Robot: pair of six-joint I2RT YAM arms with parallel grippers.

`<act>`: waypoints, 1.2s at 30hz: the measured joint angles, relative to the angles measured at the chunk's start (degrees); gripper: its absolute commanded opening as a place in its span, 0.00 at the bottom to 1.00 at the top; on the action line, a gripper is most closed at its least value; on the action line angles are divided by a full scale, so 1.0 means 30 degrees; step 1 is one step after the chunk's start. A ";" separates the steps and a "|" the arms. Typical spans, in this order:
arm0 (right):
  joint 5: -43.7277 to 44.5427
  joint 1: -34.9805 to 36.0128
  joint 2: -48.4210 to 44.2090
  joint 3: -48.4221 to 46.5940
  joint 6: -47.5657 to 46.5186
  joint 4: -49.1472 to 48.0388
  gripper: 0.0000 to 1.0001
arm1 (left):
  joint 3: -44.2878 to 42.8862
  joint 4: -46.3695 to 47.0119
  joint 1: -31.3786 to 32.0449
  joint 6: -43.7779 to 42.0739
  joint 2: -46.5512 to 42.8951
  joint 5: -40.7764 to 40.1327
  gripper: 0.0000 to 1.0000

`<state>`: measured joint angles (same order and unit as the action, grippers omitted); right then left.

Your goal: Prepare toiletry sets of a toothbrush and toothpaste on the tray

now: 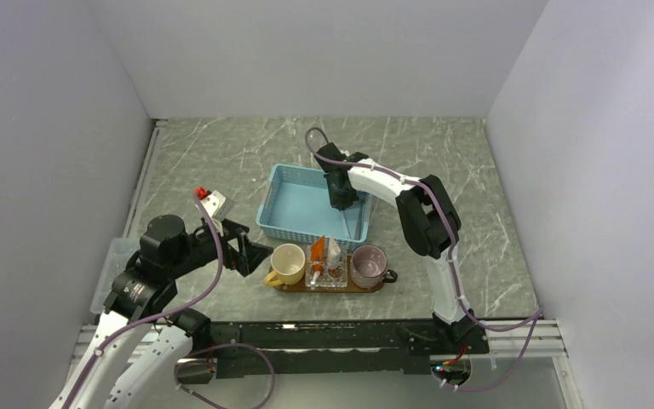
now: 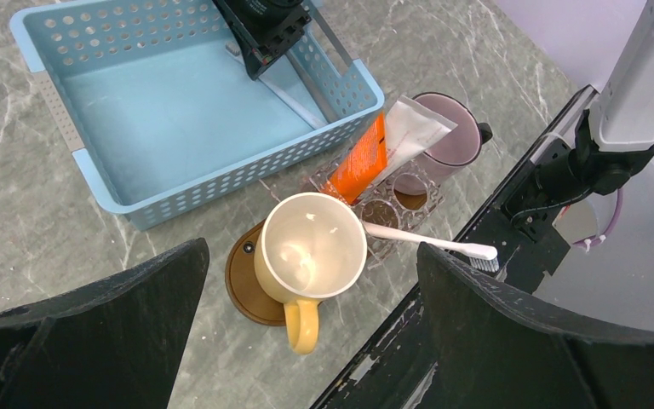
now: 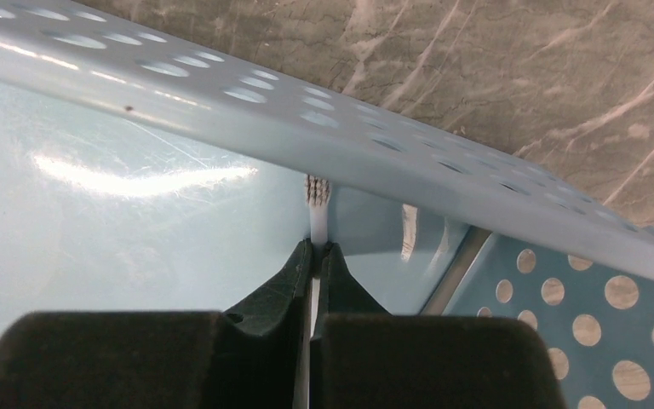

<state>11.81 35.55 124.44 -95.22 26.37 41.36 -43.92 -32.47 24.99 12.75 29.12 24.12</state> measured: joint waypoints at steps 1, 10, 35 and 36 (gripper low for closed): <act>0.0080 0.0022 0.0000 0.0000 0.0000 0.0007 0.00 | 0.0000 0.0000 0.0000 0.0000 0.0000 0.0000 0.99; 0.0386 0.0109 -0.0153 0.0109 -0.0117 -0.0102 0.00 | 0.0000 0.0000 -0.0007 0.0000 0.0007 -0.0007 1.00; -0.0787 0.0277 -0.8342 0.4495 -0.2397 -0.5115 0.00 | -0.0058 0.0095 -0.0022 0.0226 0.1326 0.0029 1.00; -0.0816 0.0299 -0.9034 0.4801 -0.2579 -0.5537 0.00 | -0.0080 0.0153 -0.0022 0.0248 0.1421 0.0036 0.99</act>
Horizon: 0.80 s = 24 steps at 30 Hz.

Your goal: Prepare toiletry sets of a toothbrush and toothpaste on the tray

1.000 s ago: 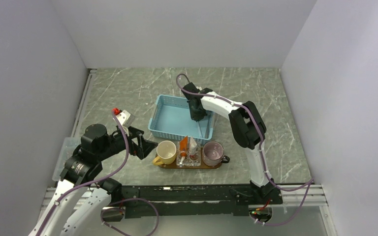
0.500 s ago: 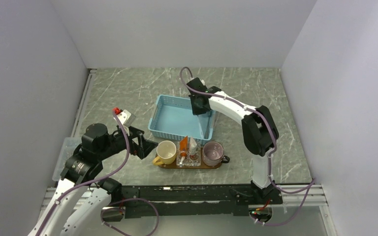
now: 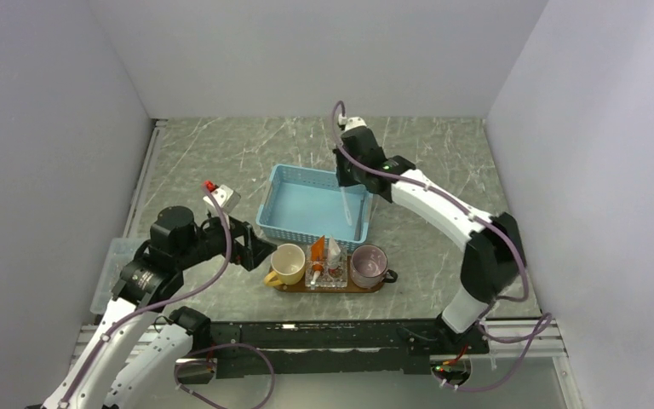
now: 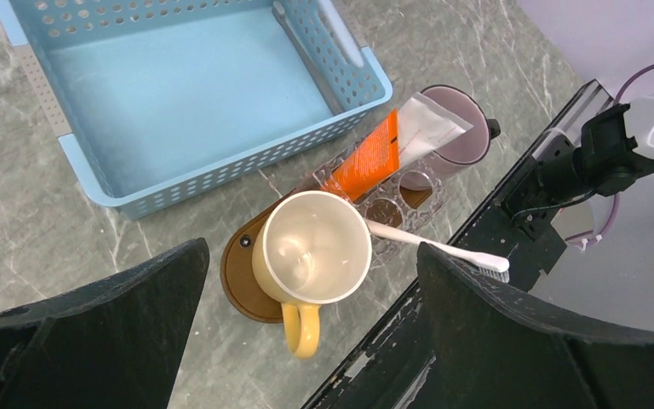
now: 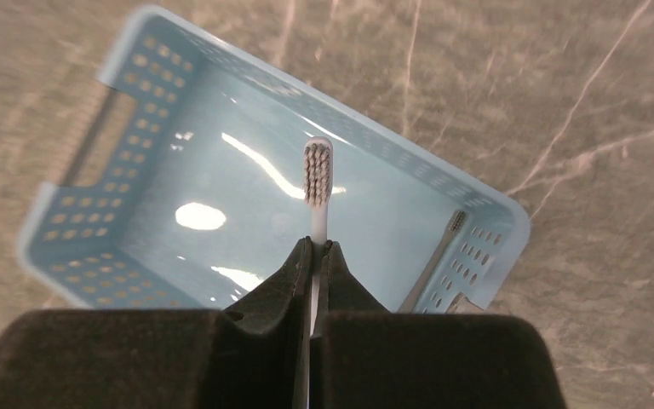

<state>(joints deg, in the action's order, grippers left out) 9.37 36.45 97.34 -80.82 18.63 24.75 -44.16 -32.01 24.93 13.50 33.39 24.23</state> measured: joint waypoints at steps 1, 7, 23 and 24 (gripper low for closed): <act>-0.0022 0.0015 -0.0678 0.0262 -0.0146 -0.0364 0.00 | -0.0015 0.0080 0.0000 0.0080 0.0080 0.0007 0.99; -0.0750 0.0087 -0.4685 0.1770 -0.0903 -0.2994 0.00 | -0.0911 0.0612 0.0000 0.0481 0.0860 0.0233 0.99; -0.7242 0.1239 -1.2786 0.6324 0.0663 -0.8721 0.00 | -0.3563 0.5319 -0.0029 0.3402 0.2951 0.5967 0.99; -0.7541 0.1472 -1.3107 0.6579 0.0991 -0.9100 0.00 | -0.3563 0.5690 -0.0029 0.3665 0.2980 0.6229 0.99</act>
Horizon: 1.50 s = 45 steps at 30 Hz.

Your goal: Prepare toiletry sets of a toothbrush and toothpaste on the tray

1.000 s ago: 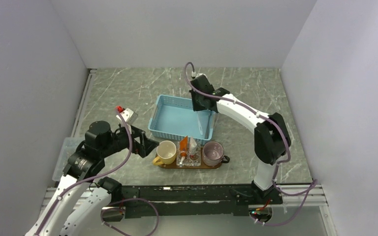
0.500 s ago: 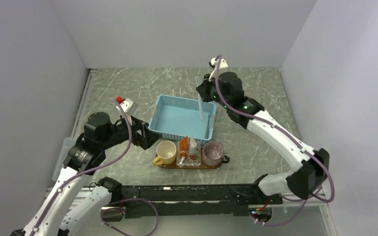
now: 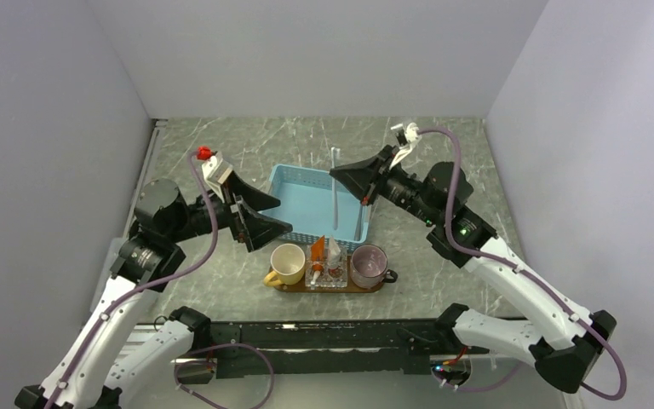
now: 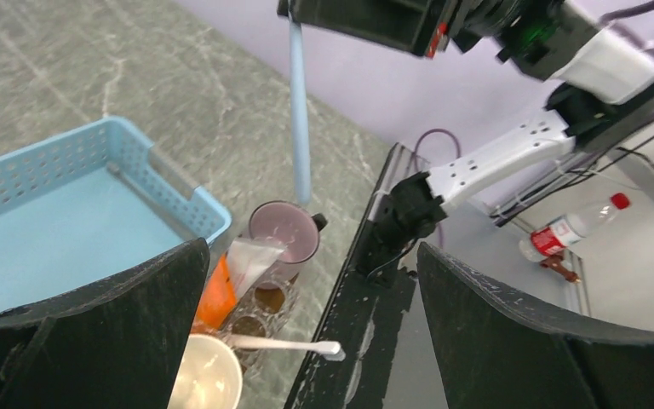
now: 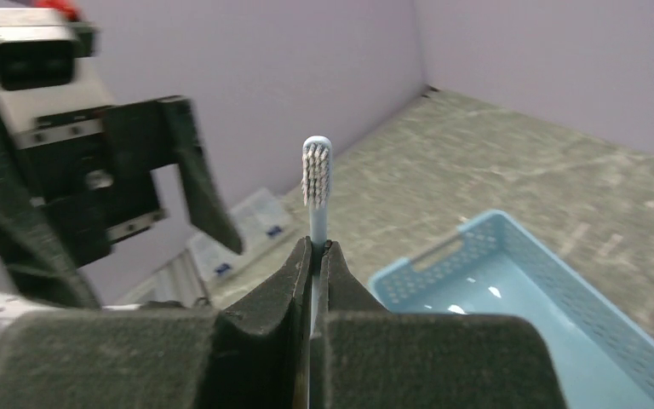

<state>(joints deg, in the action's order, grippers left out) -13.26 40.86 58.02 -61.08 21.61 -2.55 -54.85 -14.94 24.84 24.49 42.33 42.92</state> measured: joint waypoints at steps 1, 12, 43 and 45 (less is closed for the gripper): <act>-0.0299 0.0255 -0.0284 0.0270 0.0372 -0.0495 0.00 | 0.0029 0.0532 0.0007 0.0350 0.0058 0.0335 0.99; -0.0401 0.4940 -0.1581 0.3206 0.3075 -0.4823 0.00 | 0.1413 0.5566 0.2747 0.3118 0.0087 0.1406 0.99; 0.3126 0.7949 -0.2004 0.5763 0.4051 -1.0134 0.21 | 0.3133 0.7839 0.4947 0.4561 -0.0408 0.1260 0.00; 0.3082 0.7956 -0.2004 0.5421 0.3825 -0.9326 0.30 | 0.3133 0.7621 0.4947 0.4459 -0.0408 0.1282 0.00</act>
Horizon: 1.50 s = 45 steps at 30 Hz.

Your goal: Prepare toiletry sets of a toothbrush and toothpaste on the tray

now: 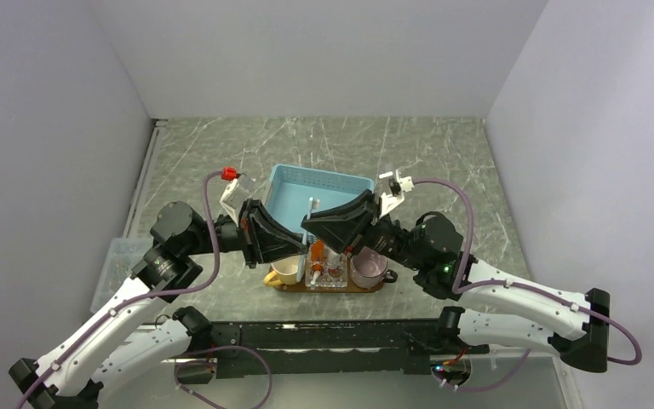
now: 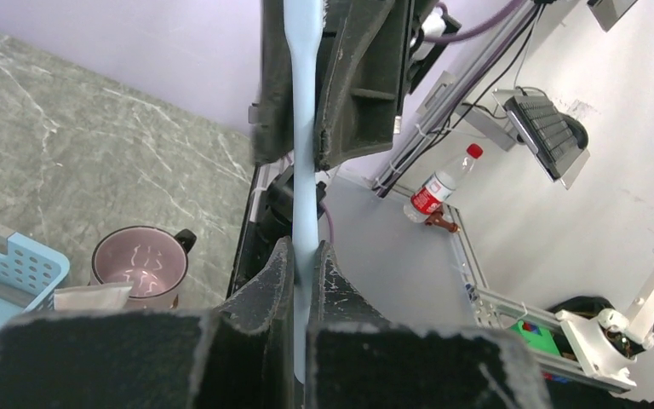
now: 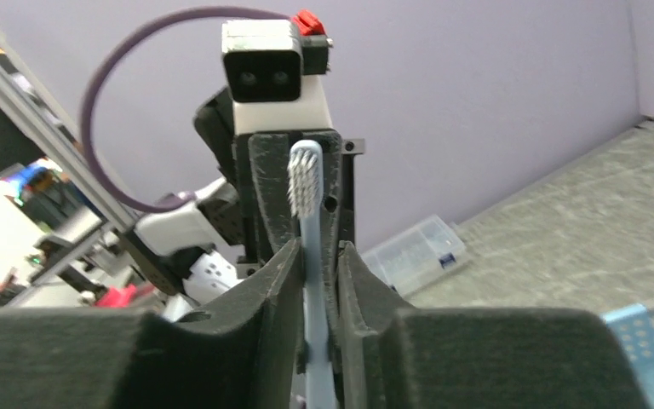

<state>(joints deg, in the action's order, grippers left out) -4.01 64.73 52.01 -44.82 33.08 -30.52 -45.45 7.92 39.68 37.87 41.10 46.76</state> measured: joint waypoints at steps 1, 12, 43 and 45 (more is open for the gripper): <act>-0.0095 0.0022 0.0000 -0.0321 -0.0189 0.0780 0.34 | 0.0000 -0.0117 0.0007 -0.0226 0.0000 0.0044 0.00; -0.1902 0.0044 -0.1537 -0.2339 -0.2936 0.8954 0.50 | -0.0335 -0.4262 0.0036 -0.3228 -0.0656 0.0561 0.00; -0.4299 0.0051 0.0066 -0.5435 -0.3978 1.2823 0.39 | 0.0364 -0.7854 0.0036 -0.5836 -0.1297 0.2951 0.00; -0.4342 0.0051 0.0153 -0.5442 -0.3978 1.2954 0.33 | 0.0364 -0.7854 0.0036 -0.5836 -0.1297 0.2965 0.00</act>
<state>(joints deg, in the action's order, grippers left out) -17.04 64.88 52.47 -61.14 21.15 8.34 -44.36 -15.64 39.79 20.36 37.21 55.66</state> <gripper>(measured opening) 0.392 0.047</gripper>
